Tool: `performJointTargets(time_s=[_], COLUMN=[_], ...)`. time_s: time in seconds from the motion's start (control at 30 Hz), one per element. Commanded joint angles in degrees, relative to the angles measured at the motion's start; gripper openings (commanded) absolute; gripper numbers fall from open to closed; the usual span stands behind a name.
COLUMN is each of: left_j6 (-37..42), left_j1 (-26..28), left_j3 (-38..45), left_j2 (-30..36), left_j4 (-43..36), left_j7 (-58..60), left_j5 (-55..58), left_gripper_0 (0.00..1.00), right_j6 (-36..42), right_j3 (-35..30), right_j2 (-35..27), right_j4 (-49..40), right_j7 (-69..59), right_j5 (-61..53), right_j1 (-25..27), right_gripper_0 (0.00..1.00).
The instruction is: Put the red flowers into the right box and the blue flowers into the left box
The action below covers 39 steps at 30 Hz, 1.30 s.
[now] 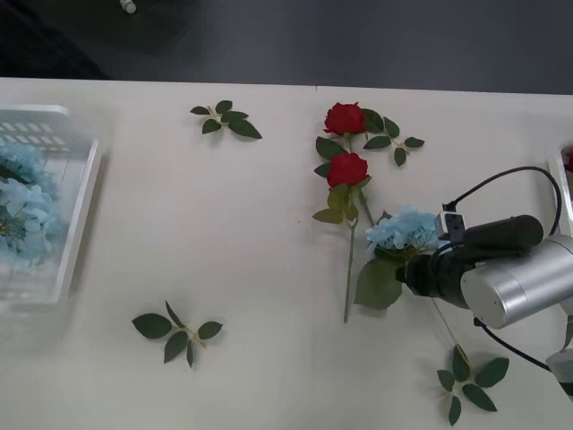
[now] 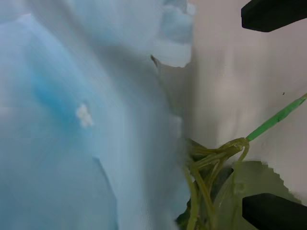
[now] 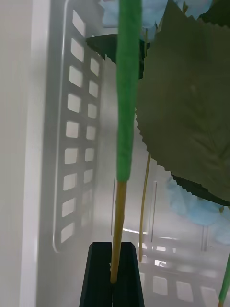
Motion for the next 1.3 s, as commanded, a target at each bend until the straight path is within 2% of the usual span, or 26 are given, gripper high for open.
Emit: performJointTargets(time_s=[0.03, 0.07, 0.1, 0.17, 0.3, 0.37, 0.43, 0.47, 0.5, 0.57, 0.6, 0.77, 1.1, 1.3], left_j6=[-2.03, -2.47, -3.18, -4.76, -5.73, -5.73, -5.64, -5.64, -5.64, -5.64, -5.64, -3.7, 10.71, 14.05], left_j1=[-1.57, -1.84, -2.01, -2.1, -2.01, -2.01, -2.01, -2.01, -2.01, -2.01, -2.01, -2.01, -1.84, -0.08], left_j3=[-0.78, -1.13, -1.4, -2.1, -2.98, -3.07, -3.07, -3.07, -3.15, -3.59, -3.77, -3.94, 0.36, 3.97], left_j2=[1.23, 1.23, 1.23, 1.23, 1.14, 1.14, 1.14, 1.23, 1.23, 1.23, 1.23, 1.23, 1.14, 1.23], left_j4=[2.01, 2.71, 3.41, 4.56, 5.0, 5.0, 5.0, 5.0, 4.91, 4.56, 4.29, 1.92, -10.47, -13.9], left_j7=[1.88, 1.88, 1.88, 1.88, 1.97, 1.97, 1.97, 1.97, 1.88, 1.79, 1.7, 1.53, 1.53, 1.44], left_j5=[-0.97, -0.97, -0.97, -0.79, -0.97, -0.88, -0.53, -0.44, -0.27, 0.35, 0.61, 2.11, 5.8, 17.05], left_gripper_0=[0.0, 0.0, 0.0, 0.0, 0.03, 0.11, 0.34, 0.59, 0.73, 0.95, 1.0, 1.0, 1.0, 1.0], right_j6=[-0.24, -0.15, 0.12, 0.91, 2.14, 2.4, 2.4, 2.4, 2.4, 2.84, 3.02, 3.81, 3.81, 3.81], right_j3=[-0.92, -0.92, -0.92, -0.92, -0.92, -0.92, -0.83, -0.92, -0.92, -0.92, -0.92, -0.92, -0.92, -1.62], right_j2=[0.51, 0.43, 0.34, 0.25, -0.19, -0.36, -0.72, -0.8, -0.98, -1.24, -1.42, -1.77, -1.86, -1.95], right_j4=[-1.17, -1.17, -1.26, -1.26, -1.17, -1.17, -1.26, -1.26, -1.17, -1.26, -1.26, -1.26, -1.26, -1.44], right_j7=[-0.84, -0.66, -0.49, -0.23, 0.39, 0.65, 0.83, 0.92, 0.92, 1.09, 1.27, 1.71, 1.88, 2.5], right_j5=[-0.43, -0.43, -0.43, -0.43, -0.61, -0.78, -1.22, -1.4, -1.57, -1.84, -2.01, -2.72, -3.07, -3.16], right_j1=[-0.16, -0.16, -0.16, -0.16, -0.16, -0.16, -0.16, -0.16, -0.16, -0.16, -0.16, -0.08, -0.25, -0.78], right_gripper_0=[0.52, 0.38, 0.31, 0.24, 0.0, 0.0, 0.0, 0.0, 0.0, 0.0, 0.0, 0.0, 0.0, 0.0])
